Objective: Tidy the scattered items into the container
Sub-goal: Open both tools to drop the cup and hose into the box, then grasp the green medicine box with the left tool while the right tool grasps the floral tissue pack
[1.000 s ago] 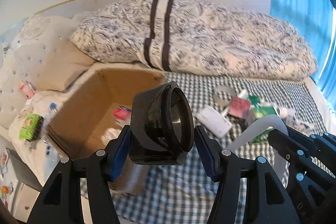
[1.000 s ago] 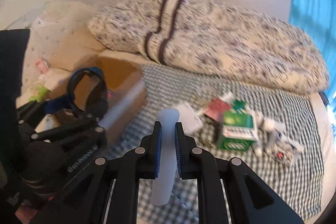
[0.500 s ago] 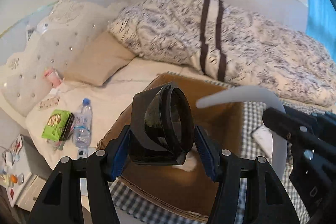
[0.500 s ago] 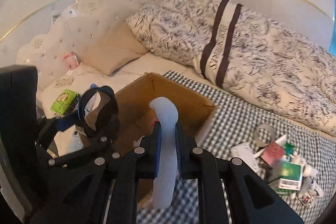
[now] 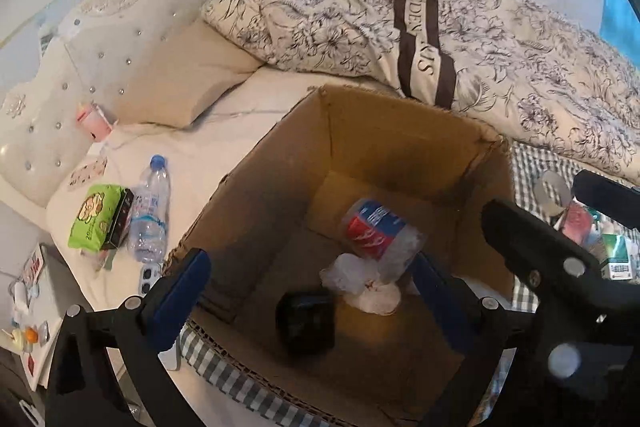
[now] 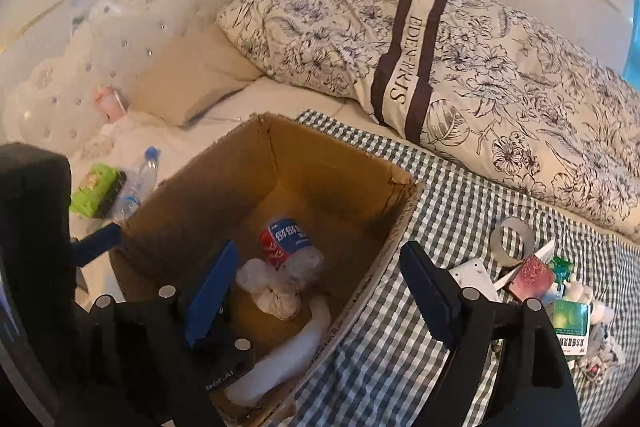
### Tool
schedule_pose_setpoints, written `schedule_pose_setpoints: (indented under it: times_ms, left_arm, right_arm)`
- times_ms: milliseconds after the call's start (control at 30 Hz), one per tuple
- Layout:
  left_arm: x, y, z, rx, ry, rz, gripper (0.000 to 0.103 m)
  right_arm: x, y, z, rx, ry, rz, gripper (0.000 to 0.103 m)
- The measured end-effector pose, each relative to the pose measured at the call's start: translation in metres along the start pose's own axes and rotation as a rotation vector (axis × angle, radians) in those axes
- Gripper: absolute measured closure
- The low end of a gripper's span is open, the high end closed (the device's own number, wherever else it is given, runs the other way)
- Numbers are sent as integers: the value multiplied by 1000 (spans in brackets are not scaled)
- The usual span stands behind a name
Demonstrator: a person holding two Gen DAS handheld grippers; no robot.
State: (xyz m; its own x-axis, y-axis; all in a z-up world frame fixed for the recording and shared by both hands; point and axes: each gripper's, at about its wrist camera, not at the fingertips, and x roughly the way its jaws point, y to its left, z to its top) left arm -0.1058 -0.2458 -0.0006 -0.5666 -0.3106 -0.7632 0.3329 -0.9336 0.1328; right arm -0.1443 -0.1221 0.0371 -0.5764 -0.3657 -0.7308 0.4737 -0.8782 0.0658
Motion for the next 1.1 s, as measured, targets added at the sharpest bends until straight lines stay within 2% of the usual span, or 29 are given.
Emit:
schedule_pose_setpoints:
  times_ms: [267, 467, 700, 800, 900, 1000, 1100]
  left_arm:
    - [-35, -22, -2, 21, -36, -17, 0]
    - [-88, -64, -9, 68, -103, -55, 0]
    - [-127, -140, -41, 140, -140, -163, 0]
    - [-126, -178, -64, 156, -131, -221, 0]
    - [-117, -216, -84, 168, -101, -240, 0]
    - [-110, -254, -93, 191, -64, -279, 0]
    - [-106, -285, -98, 216, -65, -292, 0]
  right_arm:
    - [-55, -31, -11, 40, -64, -13, 20]
    - [-115, -82, -37, 129, -120, -49, 20]
    - [-163, -170, -108, 235, -119, -158, 20]
    - [-171, -208, -146, 279, -107, -219, 20]
    - [-172, -245, -181, 338, -72, -260, 20]
    - [-173, -287, -210, 422, -40, -276, 20]
    - [-176, -322, -229, 491, -31, -306, 20]
